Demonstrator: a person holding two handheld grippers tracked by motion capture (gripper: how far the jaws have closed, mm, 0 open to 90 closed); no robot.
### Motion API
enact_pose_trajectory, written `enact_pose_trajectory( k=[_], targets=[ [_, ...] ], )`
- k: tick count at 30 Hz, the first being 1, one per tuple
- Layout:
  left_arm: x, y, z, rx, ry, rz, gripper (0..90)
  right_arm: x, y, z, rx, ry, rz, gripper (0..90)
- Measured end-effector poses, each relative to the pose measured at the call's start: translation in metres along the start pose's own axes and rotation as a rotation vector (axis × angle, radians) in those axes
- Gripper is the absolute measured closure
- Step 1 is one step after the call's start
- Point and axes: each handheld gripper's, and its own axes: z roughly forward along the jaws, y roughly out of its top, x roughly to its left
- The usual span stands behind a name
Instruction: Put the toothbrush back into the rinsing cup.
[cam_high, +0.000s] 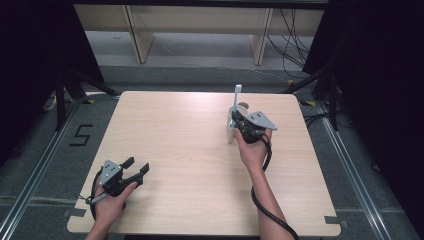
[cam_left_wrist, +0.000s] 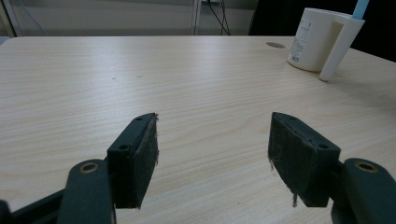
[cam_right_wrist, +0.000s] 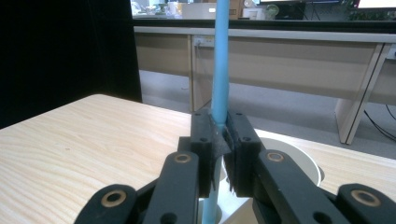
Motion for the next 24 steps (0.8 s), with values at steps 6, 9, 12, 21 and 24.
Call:
enact_pose_trajectory(
  k=[6, 9, 12, 21, 24],
  targets=[
    [0.000, 0.000, 0.000, 0.003, 0.003, 0.000, 32.7, 0.000, -0.001, -0.001, 0.012, 0.004, -0.006, 83.6],
    [0.000, 0.000, 0.000, 0.001, 0.001, 0.002, 32.8, -0.002, -0.003, -0.001, 0.007, -0.003, -0.027, 83.6],
    [0.000, 0.000, 0.000, 0.002, 0.002, 0.001, 32.8, 0.000, -0.005, -0.002, 0.020, 0.000, -0.004, 83.6],
    [0.000, 0.000, 0.000, -0.001, 0.001, 0.000, 32.8, -0.001, -0.009, -0.002, 0.032, 0.007, -0.027, 83.6],
    [-0.001, 0.000, 0.000, 0.000, 0.001, 0.000, 32.8, 0.000, -0.011, -0.002, 0.028, 0.004, -0.007, 83.6]
  ],
)
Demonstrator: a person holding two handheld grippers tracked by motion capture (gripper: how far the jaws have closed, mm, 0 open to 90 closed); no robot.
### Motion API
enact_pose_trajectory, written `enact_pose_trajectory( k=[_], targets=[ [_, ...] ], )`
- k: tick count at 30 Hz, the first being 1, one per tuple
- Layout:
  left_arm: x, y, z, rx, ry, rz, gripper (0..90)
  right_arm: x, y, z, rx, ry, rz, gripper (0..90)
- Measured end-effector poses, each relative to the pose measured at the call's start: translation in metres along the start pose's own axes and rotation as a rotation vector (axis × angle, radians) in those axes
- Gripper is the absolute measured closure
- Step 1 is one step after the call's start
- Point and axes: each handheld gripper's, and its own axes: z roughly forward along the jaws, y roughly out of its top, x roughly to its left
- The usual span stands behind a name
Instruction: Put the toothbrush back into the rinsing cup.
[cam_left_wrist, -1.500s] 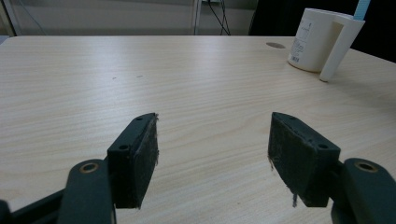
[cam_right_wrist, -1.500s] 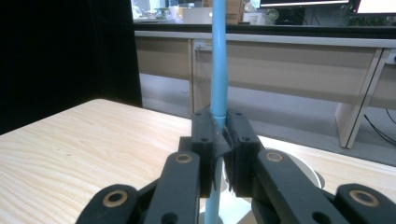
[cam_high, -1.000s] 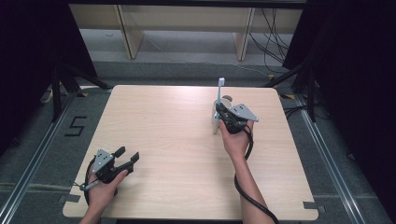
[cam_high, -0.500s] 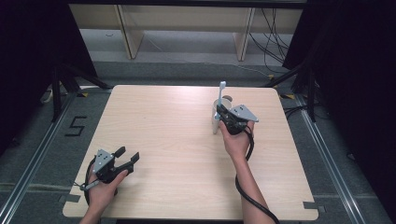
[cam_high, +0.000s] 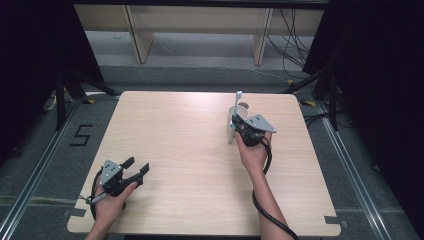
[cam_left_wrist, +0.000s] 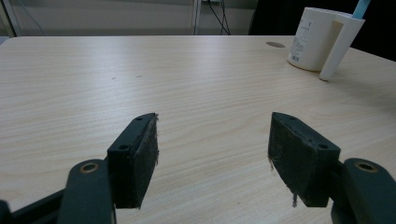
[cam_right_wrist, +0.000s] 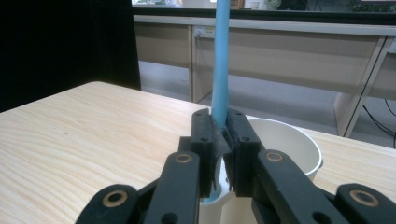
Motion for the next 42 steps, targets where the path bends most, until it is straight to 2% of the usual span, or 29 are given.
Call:
enact_pose_trajectory(
  k=[5, 6, 7, 11, 13, 15, 17, 18, 22, 24, 31, 33, 34, 36, 38, 39, 40, 41, 42],
  targets=[
    [0.0001, 0.0000, -0.0001, 0.000, 0.000, 0.000, 32.8, -0.0004, 0.0003, -0.0005, 0.006, 0.000, -0.027, 83.4],
    [0.0002, 0.0000, -0.0001, -0.001, 0.000, 0.000, 32.8, 0.0003, 0.0001, -0.0011, 0.008, -0.005, -0.019, 83.4],
    [0.0003, 0.0000, 0.0000, -0.002, 0.000, 0.001, 32.8, -0.0007, -0.0001, -0.0012, 0.003, -0.010, -0.037, 83.4],
    [-0.0006, 0.0003, -0.0016, 0.014, 0.011, -0.004, 32.8, 0.0020, -0.0018, -0.0020, 0.013, -0.013, -0.013, 83.4],
    [-0.0007, -0.0003, -0.0009, -0.001, 0.004, -0.012, 32.8, 0.0004, -0.0021, -0.0009, 0.005, -0.004, -0.032, 83.3],
    [-0.0007, 0.0003, -0.0019, 0.015, 0.013, -0.010, 32.8, 0.0002, -0.0025, -0.0013, 0.009, -0.007, -0.035, 83.3],
    [-0.0007, -0.0002, -0.0011, 0.002, 0.005, -0.009, 32.8, 0.0003, -0.0030, -0.0016, 0.017, -0.005, -0.025, 83.4],
    [-0.0008, 0.0003, -0.0018, 0.015, 0.012, -0.005, 32.8, 0.0003, -0.0031, -0.0017, 0.018, -0.008, -0.025, 83.3],
    [-0.0007, 0.0001, -0.0015, 0.009, 0.010, -0.009, 32.8, -0.0003, -0.0038, -0.0009, 0.012, -0.005, -0.036, 83.1],
    [-0.0004, 0.0000, -0.0008, 0.005, 0.006, -0.004, 32.9, 0.0005, -0.0043, -0.0008, 0.021, -0.002, -0.025, 83.0],
    [-0.0006, -0.0001, -0.0001, 0.000, 0.000, 0.000, 32.9, -0.0012, -0.0048, -0.0012, 0.034, -0.012, -0.044, 82.4],
    [-0.0004, -0.0001, -0.0002, -0.002, 0.000, -0.001, 32.9, -0.0014, -0.0051, -0.0011, 0.036, -0.009, -0.049, 82.4],
    [-0.0008, 0.0003, -0.0015, 0.013, 0.012, -0.003, 32.9, -0.0014, -0.0055, -0.0005, 0.036, 0.000, -0.046, 82.4],
    [-0.0002, -0.0001, -0.0001, 0.000, 0.000, -0.001, 32.9, -0.0013, -0.0062, -0.0001, 0.048, 0.010, -0.060, 82.2],
    [-0.0007, -0.0001, -0.0001, 0.000, 0.000, -0.001, 32.9, -0.0009, -0.0062, 0.0001, 0.054, 0.011, -0.063, 80.3],
    [-0.0015, 0.0003, -0.0017, 0.017, 0.012, -0.004, 32.9, -0.0011, -0.0058, -0.0006, 0.064, 0.007, -0.069, 78.7],
    [-0.0011, 0.0000, -0.0007, 0.007, 0.006, -0.002, 32.9, -0.0003, -0.0060, -0.0002, 0.067, 0.005, -0.059, 77.4],
    [-0.0008, 0.0000, -0.0004, 0.003, 0.001, -0.001, 32.9, -0.0011, -0.0060, 0.0004, 0.058, 0.005, -0.072, 75.9],
    [-0.0006, -0.0001, -0.0002, 0.000, 0.000, -0.001, 32.9, -0.0002, -0.0060, -0.0003, 0.072, 0.004, -0.059, 74.5]
  ],
)
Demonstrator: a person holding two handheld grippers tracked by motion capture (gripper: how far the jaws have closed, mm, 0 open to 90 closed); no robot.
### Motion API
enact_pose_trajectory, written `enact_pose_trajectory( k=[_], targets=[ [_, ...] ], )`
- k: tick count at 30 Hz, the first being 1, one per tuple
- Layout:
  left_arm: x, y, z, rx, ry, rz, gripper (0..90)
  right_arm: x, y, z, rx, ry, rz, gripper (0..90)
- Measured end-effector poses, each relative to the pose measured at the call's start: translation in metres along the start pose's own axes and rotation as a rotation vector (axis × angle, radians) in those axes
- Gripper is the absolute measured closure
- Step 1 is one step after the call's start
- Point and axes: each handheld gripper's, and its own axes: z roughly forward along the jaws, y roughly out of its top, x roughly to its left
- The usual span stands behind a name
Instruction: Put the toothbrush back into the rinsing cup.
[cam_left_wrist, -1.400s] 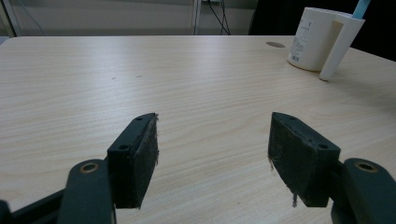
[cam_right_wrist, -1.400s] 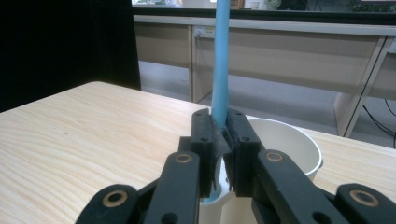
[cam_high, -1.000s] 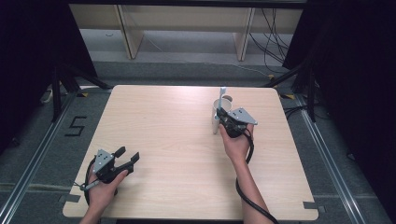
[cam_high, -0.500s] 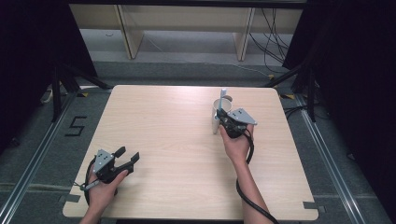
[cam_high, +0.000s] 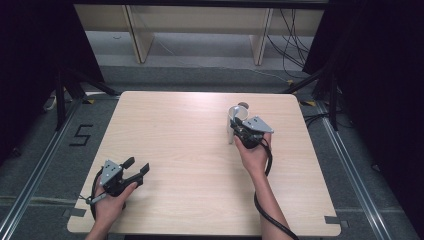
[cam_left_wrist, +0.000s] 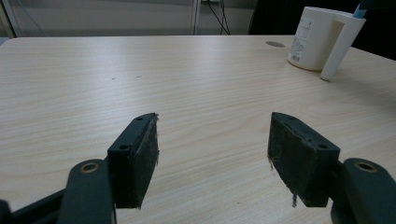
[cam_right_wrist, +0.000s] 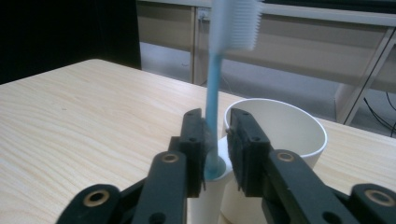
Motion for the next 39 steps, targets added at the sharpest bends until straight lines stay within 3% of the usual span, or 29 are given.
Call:
enact_pose_trajectory(
  k=[3, 5, 8, 10, 12, 15, 16, 17, 20, 25, 27, 30, 33, 34, 35, 39],
  targets=[
    [0.000, 0.000, 0.000, 0.000, -0.001, 0.002, 32.9, 0.001, 0.000, 0.001, 0.007, 0.017, 0.003, 66.7],
    [0.000, 0.000, 0.000, -0.001, -0.001, 0.000, 32.9, 0.001, 0.000, 0.001, 0.004, -0.004, -0.016, 61.2],
    [0.000, 0.000, -0.001, 0.005, 0.004, -0.002, 32.9, 0.003, 0.000, 0.000, 0.024, 0.008, 0.010, 56.5],
    [0.000, 0.000, 0.000, -0.001, -0.002, 0.001, 32.9, 0.002, 0.001, 0.001, 0.012, 0.000, -0.026, 54.6],
    [0.000, 0.000, 0.000, 0.002, 0.001, 0.001, 32.9, 0.002, 0.002, -0.002, 0.035, 0.003, -0.012, 52.3],
    [-0.001, 0.001, -0.001, 0.018, 0.013, 0.001, 33.0, 0.003, 0.005, -0.006, 0.034, 0.001, -0.007, 50.9],
    [-0.001, 0.001, -0.001, 0.024, 0.016, 0.003, 33.0, 0.002, 0.006, -0.007, 0.024, -0.002, -0.038, 50.4],
    [-0.001, 0.001, -0.002, 0.024, 0.017, 0.004, 33.0, 0.003, 0.008, -0.009, 0.040, -0.004, -0.020, 49.3],
    [-0.001, 0.001, -0.002, 0.023, 0.018, 0.004, 33.0, 0.003, 0.011, -0.012, 0.051, 0.000, -0.041, 46.6],
    [-0.001, 0.001, -0.001, 0.022, 0.016, -0.002, 32.9, 0.000, 0.012, -0.022, 0.064, -0.006, -0.030, 44.8],
    [-0.001, 0.001, -0.001, 0.023, 0.017, 0.001, 33.0, 0.000, 0.012, -0.026, 0.089, 0.001, 0.000, 44.0],
    [-0.001, 0.001, -0.001, 0.024, 0.017, 0.002, 33.0, -0.004, 0.011, -0.030, 0.095, -0.008, -0.028, 42.7],
    [-0.001, 0.001, -0.001, 0.023, 0.016, 0.004, 33.0, -0.003, 0.009, -0.033, 0.110, -0.003, -0.013, 41.5],
    [-0.001, 0.001, -0.001, 0.023, 0.017, 0.002, 33.0, -0.005, 0.009, -0.033, 0.098, -0.007, -0.036, 41.2],
    [-0.001, 0.001, -0.001, 0.022, 0.015, 0.005, 33.0, -0.004, 0.008, -0.035, 0.119, 0.012, -0.018, 41.0],
    [-0.001, 0.001, -0.001, 0.023, 0.016, 0.002, 33.0, -0.008, 0.005, -0.040, 0.138, 0.013, -0.038, 40.8]
  ],
)
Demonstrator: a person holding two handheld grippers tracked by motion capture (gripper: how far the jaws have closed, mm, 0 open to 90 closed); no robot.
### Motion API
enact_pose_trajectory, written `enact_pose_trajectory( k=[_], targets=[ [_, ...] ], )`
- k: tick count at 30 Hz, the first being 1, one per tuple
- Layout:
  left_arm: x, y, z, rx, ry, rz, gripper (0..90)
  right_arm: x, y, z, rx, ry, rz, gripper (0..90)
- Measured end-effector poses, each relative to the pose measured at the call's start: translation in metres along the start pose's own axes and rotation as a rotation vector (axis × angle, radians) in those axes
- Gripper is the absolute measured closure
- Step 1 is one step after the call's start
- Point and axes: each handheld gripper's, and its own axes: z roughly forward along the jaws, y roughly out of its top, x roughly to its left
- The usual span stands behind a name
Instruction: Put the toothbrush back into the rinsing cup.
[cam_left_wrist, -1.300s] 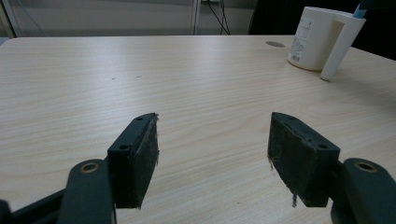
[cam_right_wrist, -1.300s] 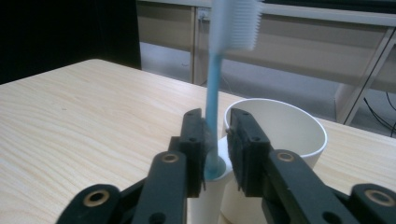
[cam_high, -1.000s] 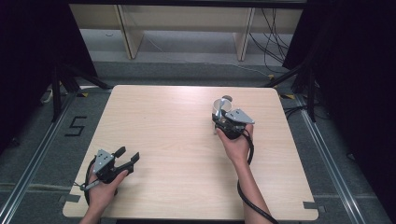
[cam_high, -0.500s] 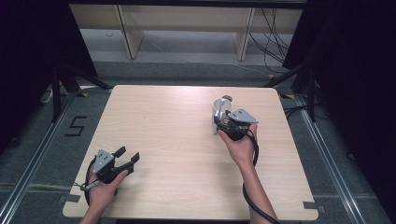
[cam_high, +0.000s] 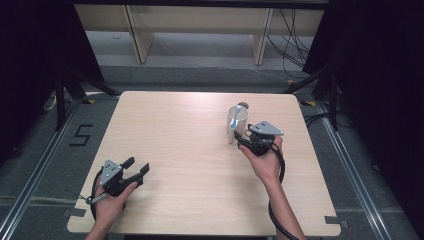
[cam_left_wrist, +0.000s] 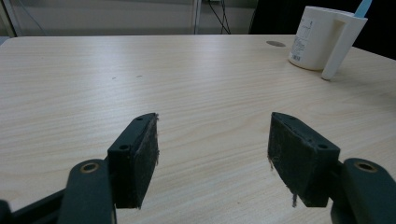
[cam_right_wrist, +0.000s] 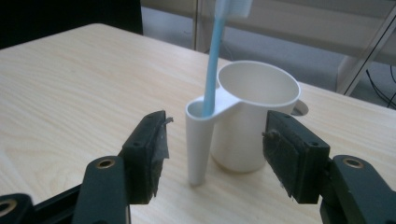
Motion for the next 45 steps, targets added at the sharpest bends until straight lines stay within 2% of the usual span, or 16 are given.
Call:
enact_pose_trajectory(
  k=[2, 7, 8, 12, 14, 16, 17, 25, 27, 35, 38, 39, 40, 45],
  targets=[
    [0.000, 0.000, 0.000, 0.000, 0.001, 0.003, 33.0, -0.002, -0.002, -0.004, 0.025, -0.005, -0.015, 40.8],
    [0.000, 0.000, 0.000, -0.001, 0.001, 0.003, 33.0, -0.005, -0.010, -0.015, 0.051, 0.000, -0.003, 40.9],
    [0.000, 0.000, 0.000, 0.000, 0.002, 0.003, 33.0, -0.007, -0.012, -0.018, 0.051, -0.013, -0.016, 40.9],
    [-0.001, 0.000, 0.000, 0.001, 0.003, 0.004, 33.0, -0.007, -0.021, -0.026, 0.065, -0.006, 0.007, 41.0],
    [0.000, 0.000, 0.000, 0.001, 0.002, 0.004, 33.0, -0.008, -0.027, -0.030, 0.067, -0.006, -0.003, 41.2],
    [0.000, 0.000, 0.000, -0.002, 0.002, 0.002, 33.0, -0.008, -0.032, -0.034, 0.084, -0.006, 0.008, 41.2],
    [0.000, 0.000, 0.000, -0.001, 0.002, 0.000, 32.9, -0.008, -0.035, -0.035, 0.074, -0.009, 0.000, 41.2],
    [-0.001, 0.000, 0.000, 0.003, 0.003, 0.006, 33.0, -0.007, -0.062, -0.051, 0.114, -0.014, 0.048, 41.5],
    [-0.001, 0.000, 0.000, 0.003, 0.003, 0.005, 33.0, -0.008, -0.068, -0.055, 0.120, -0.006, 0.047, 41.7],
    [-0.001, 0.000, 0.000, 0.003, 0.003, 0.005, 33.0, -0.010, -0.085, -0.069, 0.119, -0.019, 0.064, 42.5],
    [-0.001, 0.000, 0.000, 0.001, 0.001, 0.008, 33.0, -0.010, -0.091, -0.070, 0.102, -0.032, 0.082, 42.8],
    [-0.001, 0.000, -0.001, 0.002, 0.002, 0.006, 33.0, -0.008, -0.091, -0.072, 0.117, -0.035, 0.106, 42.7],
    [0.000, 0.000, 0.000, -0.001, 0.001, 0.005, 33.0, -0.011, -0.092, -0.071, 0.109, -0.038, 0.073, 42.8],
    [-0.001, 0.000, 0.000, -0.001, 0.003, -0.001, 32.9, -0.011, -0.095, -0.071, 0.103, -0.038, 0.089, 42.9]
  ],
)
